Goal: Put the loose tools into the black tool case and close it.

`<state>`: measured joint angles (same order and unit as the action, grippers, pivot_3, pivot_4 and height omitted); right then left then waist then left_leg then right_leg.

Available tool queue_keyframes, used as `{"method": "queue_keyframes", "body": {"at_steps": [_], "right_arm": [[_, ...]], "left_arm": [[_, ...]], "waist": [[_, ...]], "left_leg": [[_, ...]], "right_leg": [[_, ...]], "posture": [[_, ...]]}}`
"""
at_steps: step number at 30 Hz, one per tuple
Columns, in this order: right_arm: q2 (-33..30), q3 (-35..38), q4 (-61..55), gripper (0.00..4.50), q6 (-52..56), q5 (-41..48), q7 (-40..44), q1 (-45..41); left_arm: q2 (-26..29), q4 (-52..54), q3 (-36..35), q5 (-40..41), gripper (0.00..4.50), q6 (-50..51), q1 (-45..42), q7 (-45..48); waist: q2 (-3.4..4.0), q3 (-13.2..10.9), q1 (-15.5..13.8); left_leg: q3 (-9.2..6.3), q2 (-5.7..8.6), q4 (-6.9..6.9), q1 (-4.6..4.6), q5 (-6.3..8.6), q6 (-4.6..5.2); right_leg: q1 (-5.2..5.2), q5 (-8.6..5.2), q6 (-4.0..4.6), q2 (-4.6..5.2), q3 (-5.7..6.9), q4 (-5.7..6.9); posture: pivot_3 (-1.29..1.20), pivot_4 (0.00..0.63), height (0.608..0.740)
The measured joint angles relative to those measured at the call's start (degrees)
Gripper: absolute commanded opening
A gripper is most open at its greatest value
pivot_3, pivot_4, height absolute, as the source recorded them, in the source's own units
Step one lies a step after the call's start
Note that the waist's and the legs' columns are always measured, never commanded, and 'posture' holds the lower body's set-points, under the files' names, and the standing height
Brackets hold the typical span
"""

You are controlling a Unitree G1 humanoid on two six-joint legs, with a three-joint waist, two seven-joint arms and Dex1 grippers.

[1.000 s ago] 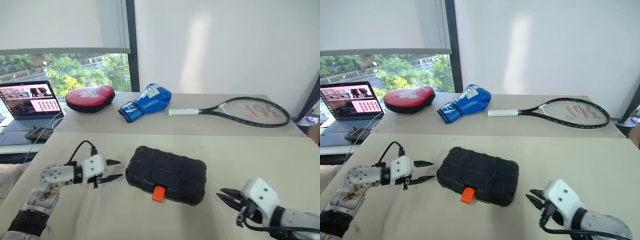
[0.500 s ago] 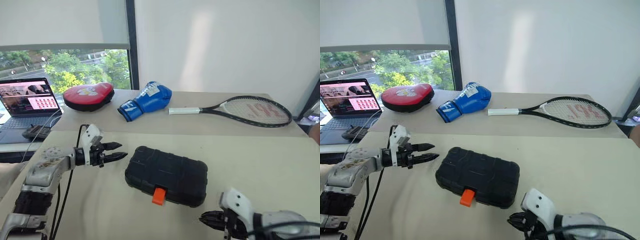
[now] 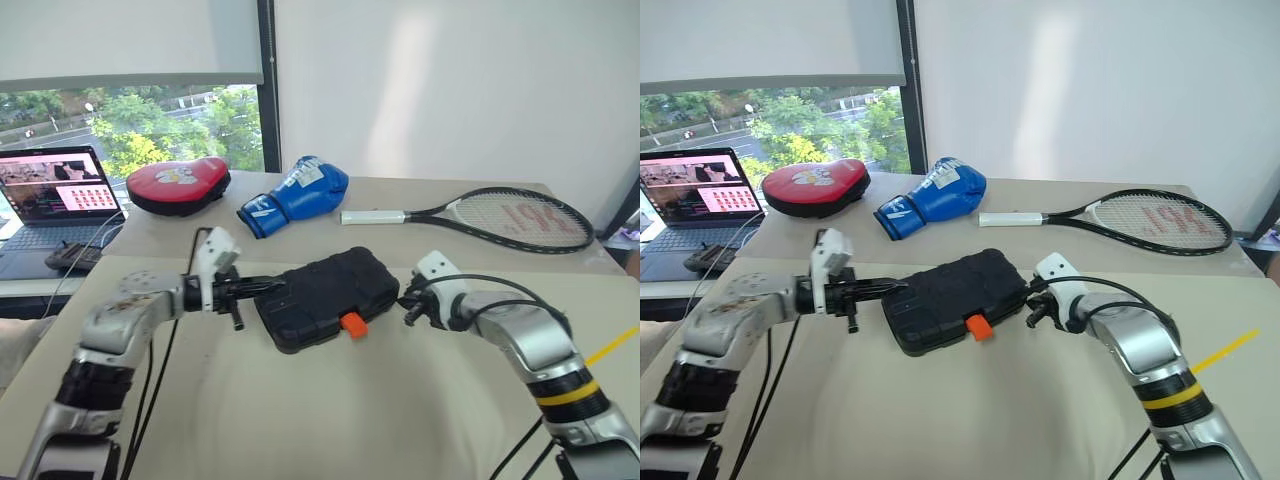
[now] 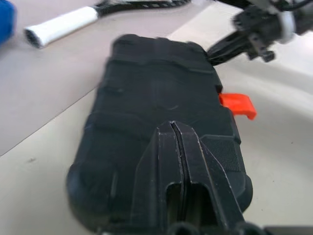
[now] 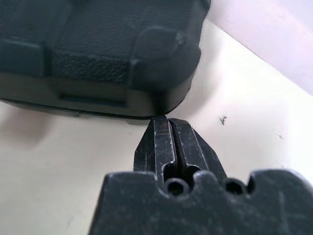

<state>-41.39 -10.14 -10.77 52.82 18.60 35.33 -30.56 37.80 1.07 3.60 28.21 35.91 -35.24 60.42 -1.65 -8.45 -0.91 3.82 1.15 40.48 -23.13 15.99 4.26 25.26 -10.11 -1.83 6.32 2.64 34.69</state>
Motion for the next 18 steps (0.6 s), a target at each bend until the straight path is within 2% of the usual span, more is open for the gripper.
{"method": "queue_keyframes", "body": {"at_steps": [5,7,10,16,18], "right_arm": [[1.30,8.20,-14.33,2.76,7.94,8.16,0.54,7.04],[4.32,12.71,-20.29,2.76,14.18,13.31,-1.03,8.18],[9.68,13.28,-26.15,2.76,20.41,16.81,-5.05,8.11],[18.21,9.97,-24.26,2.76,23.70,14.71,-14.34,7.56],[19.12,7.97,-22.72,2.76,23.86,13.20,-16.67,7.38]], "left_arm": [[-3.65,-5.10,6.80,-5.76,0.00,-3.61,-3.90,0.56],[-3.65,-8.46,10.73,-10.05,0.00,-7.89,-3.68,1.82],[-3.45,-11.18,12.62,-13.63,0.00,-13.44,-4.44,3.22],[-3.71,-13.85,12.64,-15.11,0.00,-16.77,-4.58,5.01],[-4.07,-14.07,12.64,-15.29,0.00,-17.01,-4.63,5.36]], "waist": [[0.00,0.00,0.40],[0.00,0.00,0.71],[-0.04,0.05,0.63],[0.11,0.14,0.43],[0.26,0.22,0.39]], "left_leg": [[0.03,0.06,0.27,-0.09,0.20,0.33],[0.04,0.07,0.30,-0.02,0.23,0.37],[0.01,0.02,0.31,0.41,0.58,0.81],[0.00,-0.02,0.32,0.86,0.51,0.69],[0.00,0.01,0.32,0.84,0.51,0.68]], "right_leg": [[-0.06,-0.04,-0.17,0.08,-0.04,-0.01],[-0.09,-0.02,-0.21,0.08,-0.13,0.08],[-0.32,-0.07,-0.18,0.20,-0.16,0.07],[-0.57,-0.09,-0.09,0.22,-0.27,0.28],[-0.55,-0.09,-0.08,0.24,-0.27,0.31]], "posture": [[0.00,0.150,0.740],[0.00,0.150,0.740],[0.00,0.150,0.740],[0.00,0.150,0.740],[0.00,0.150,0.740]]}}
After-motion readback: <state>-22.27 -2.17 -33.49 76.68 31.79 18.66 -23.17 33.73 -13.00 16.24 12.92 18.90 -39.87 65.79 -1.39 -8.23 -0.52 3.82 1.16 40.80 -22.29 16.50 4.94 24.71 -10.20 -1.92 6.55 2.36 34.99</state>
